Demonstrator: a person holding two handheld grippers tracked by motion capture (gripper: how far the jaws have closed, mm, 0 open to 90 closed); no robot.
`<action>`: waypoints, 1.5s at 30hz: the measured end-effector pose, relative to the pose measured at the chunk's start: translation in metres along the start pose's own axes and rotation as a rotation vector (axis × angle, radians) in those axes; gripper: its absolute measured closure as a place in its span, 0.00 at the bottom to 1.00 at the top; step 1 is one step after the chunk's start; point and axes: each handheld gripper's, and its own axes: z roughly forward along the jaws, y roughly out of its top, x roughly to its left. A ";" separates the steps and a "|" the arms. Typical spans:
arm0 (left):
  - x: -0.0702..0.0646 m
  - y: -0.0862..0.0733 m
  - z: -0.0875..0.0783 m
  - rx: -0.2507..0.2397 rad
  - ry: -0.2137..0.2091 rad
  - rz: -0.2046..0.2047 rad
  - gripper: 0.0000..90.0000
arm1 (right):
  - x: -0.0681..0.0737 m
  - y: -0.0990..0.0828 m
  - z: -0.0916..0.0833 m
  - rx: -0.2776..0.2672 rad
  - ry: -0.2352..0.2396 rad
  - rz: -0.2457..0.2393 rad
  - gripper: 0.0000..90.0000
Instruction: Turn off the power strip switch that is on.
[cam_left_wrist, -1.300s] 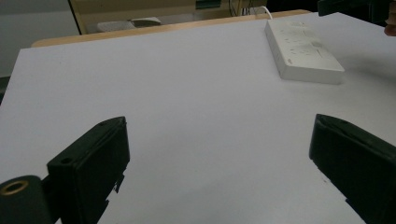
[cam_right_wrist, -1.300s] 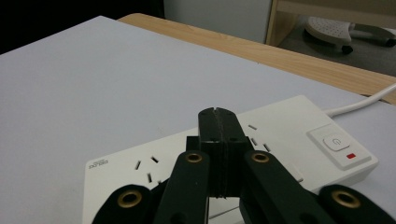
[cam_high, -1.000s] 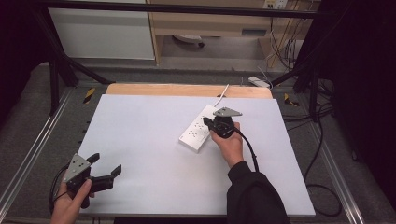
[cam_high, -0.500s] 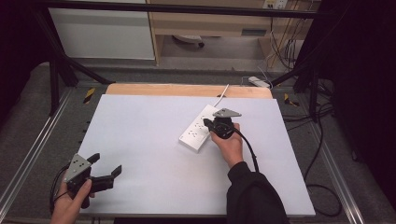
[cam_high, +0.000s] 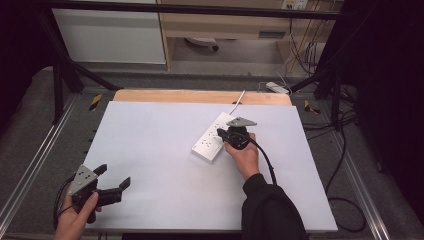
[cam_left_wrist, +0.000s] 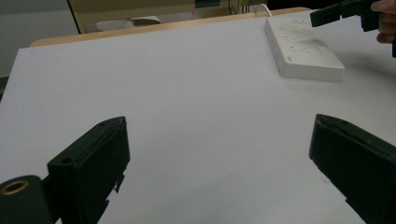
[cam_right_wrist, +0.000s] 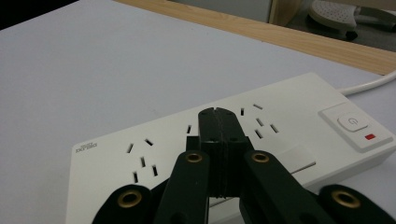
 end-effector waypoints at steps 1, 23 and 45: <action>0.000 0.000 0.000 0.000 0.000 0.000 0.06 | 0.000 0.000 0.001 0.000 0.000 -0.001 1.00; 0.000 0.000 0.000 0.004 0.000 0.003 0.06 | 0.001 -0.009 0.002 0.023 0.001 -0.007 1.00; -0.001 0.000 0.000 0.007 -0.001 0.007 0.06 | 0.003 -0.017 -0.003 0.022 0.002 -0.018 1.00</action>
